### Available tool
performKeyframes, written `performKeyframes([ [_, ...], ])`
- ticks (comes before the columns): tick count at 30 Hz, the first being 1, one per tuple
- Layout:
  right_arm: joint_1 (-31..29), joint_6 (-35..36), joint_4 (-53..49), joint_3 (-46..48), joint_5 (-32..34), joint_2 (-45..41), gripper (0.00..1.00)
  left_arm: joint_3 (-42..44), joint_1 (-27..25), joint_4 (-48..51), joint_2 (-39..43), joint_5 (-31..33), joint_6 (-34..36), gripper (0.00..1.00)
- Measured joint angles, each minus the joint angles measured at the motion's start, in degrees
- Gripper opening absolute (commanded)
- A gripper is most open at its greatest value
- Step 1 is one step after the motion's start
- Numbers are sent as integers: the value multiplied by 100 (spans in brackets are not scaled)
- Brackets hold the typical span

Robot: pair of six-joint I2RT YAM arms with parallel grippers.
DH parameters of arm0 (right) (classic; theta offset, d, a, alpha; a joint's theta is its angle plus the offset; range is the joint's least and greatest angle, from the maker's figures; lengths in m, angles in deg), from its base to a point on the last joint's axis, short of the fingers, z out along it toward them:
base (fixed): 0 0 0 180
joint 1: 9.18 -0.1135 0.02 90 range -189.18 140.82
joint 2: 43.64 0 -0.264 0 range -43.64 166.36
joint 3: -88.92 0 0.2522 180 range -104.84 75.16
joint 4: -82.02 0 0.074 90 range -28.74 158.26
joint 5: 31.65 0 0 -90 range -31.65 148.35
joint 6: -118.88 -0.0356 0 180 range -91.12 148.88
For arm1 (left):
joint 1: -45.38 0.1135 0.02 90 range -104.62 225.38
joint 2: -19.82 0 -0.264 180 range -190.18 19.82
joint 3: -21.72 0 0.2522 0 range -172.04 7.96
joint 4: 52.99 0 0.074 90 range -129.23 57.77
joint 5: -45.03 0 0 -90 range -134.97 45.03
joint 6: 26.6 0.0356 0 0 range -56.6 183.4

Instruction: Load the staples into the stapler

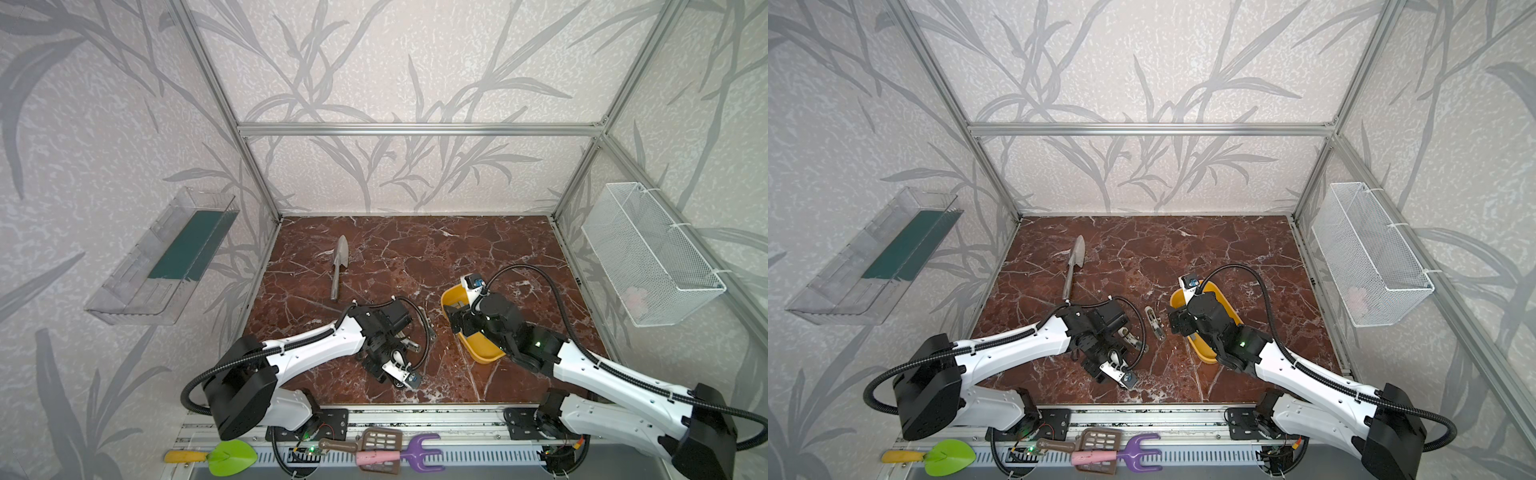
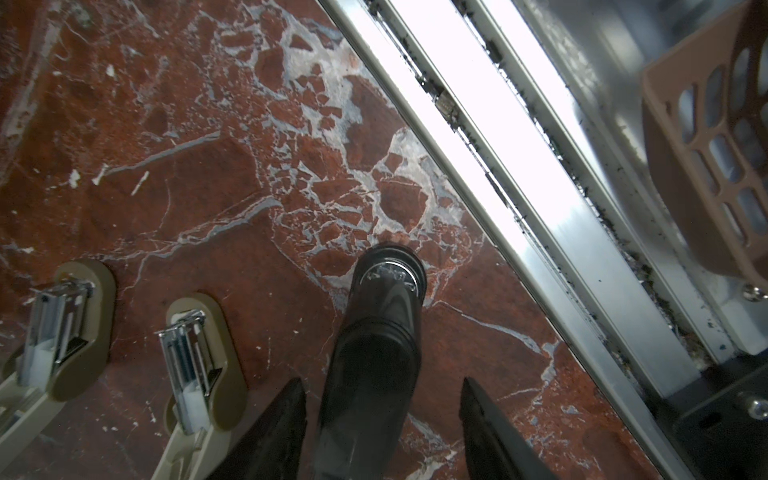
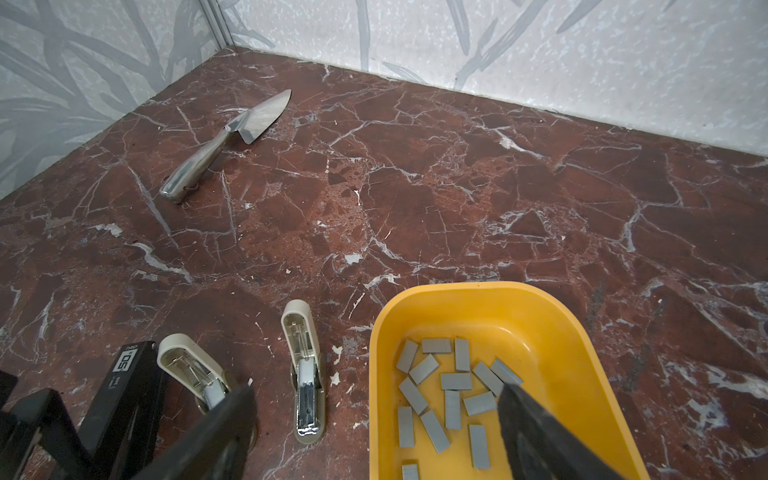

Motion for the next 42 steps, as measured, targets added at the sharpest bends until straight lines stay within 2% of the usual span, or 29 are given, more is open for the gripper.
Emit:
performKeyframes([
  [16, 0, -79, -28, -57, -50, 111, 91, -11, -22, -275, -345, 107, 33, 48],
  [21, 0, -81, -33, -59, -52, 111, 92, -26, -22, -256, -531, 98, 59, 41],
  [28, 0, -81, -42, -61, -52, 111, 92, -175, -22, -168, -597, 48, 76, 45],
  [36, 0, -94, -63, -61, -96, 111, 92, -179, -24, -120, -597, -4, 179, 40],
  [42, 0, -101, -66, -63, -98, 120, 92, -205, -33, -98, -601, -125, 225, 45],
])
